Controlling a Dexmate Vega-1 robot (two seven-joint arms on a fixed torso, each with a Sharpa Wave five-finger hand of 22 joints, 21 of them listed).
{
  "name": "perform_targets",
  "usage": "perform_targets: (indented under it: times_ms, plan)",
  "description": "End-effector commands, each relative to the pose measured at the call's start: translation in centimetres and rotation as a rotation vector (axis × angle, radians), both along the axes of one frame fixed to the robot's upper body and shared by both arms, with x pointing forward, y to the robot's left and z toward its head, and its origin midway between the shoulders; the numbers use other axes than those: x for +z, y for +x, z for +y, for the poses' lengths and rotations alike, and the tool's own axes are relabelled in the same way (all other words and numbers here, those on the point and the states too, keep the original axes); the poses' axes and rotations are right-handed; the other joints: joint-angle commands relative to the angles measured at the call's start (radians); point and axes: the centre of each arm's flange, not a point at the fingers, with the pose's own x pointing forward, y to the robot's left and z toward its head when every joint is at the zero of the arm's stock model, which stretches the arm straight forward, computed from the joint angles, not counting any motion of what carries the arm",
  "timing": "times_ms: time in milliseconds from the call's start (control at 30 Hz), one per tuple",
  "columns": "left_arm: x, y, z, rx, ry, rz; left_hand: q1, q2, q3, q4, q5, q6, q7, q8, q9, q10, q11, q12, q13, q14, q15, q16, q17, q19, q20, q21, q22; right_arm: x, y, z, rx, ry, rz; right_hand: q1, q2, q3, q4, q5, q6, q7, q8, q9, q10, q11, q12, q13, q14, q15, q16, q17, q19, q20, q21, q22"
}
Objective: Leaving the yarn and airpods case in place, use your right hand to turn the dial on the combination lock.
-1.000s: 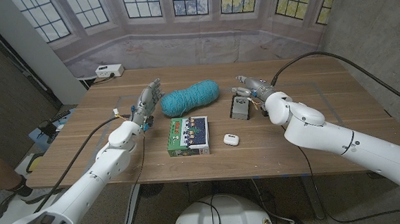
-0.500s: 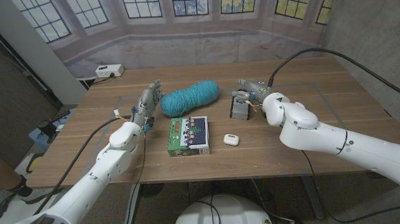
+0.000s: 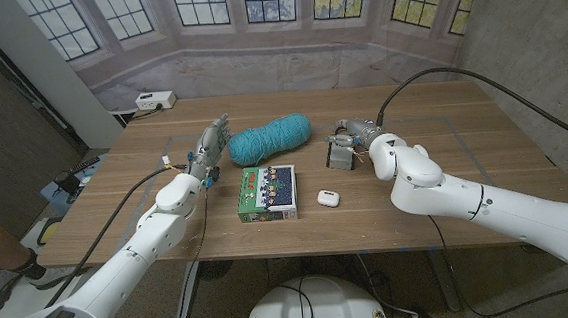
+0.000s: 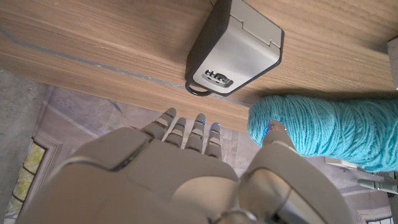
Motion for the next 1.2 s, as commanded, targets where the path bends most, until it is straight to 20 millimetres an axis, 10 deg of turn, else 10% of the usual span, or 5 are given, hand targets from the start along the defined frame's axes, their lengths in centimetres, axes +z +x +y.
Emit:
perform_targets:
  times_ms: [33, 1200]
  plan:
    - [-0.1, -0.3, 0.2, 0.011, -0.001, 0.000, 0.008, -0.001, 0.007, 0.000, -0.001, 0.005, 0.001, -0.005, 0.005, 0.002, 0.003, 0.000, 0.003, 0.005, 0.000, -0.002, 0.004, 0.006, 0.001, -0.005, 0.006, -0.4, 0.7, 0.4, -0.015, -0.013, 0.033, -0.011, 0.001, -0.003, 0.000, 0.004, 0.008, -0.001, 0.004, 0.003, -0.014, -0.001, -0.005, 0.001, -0.007, 0.003, -0.001, 0.004, -0.004, 0.004, 0.008, 0.005]
    - [0.0, -0.1, 0.4, 0.006, 0.004, 0.002, 0.005, -0.002, 0.012, 0.000, -0.002, 0.005, 0.001, -0.005, 0.006, 0.001, 0.002, -0.001, 0.004, 0.002, 0.002, -0.004, 0.004, 0.010, 0.000, -0.017, 0.007, -2.1, 0.2, 2.1, -0.058, 0.035, 0.014, -0.273, 0.017, -0.085, 0.157, 0.022, 0.101, 0.023, 0.008, 0.002, -0.055, -0.001, -0.004, -0.002, -0.035, 0.021, 0.008, 0.019, -0.026, 0.011, 0.017, 0.007]
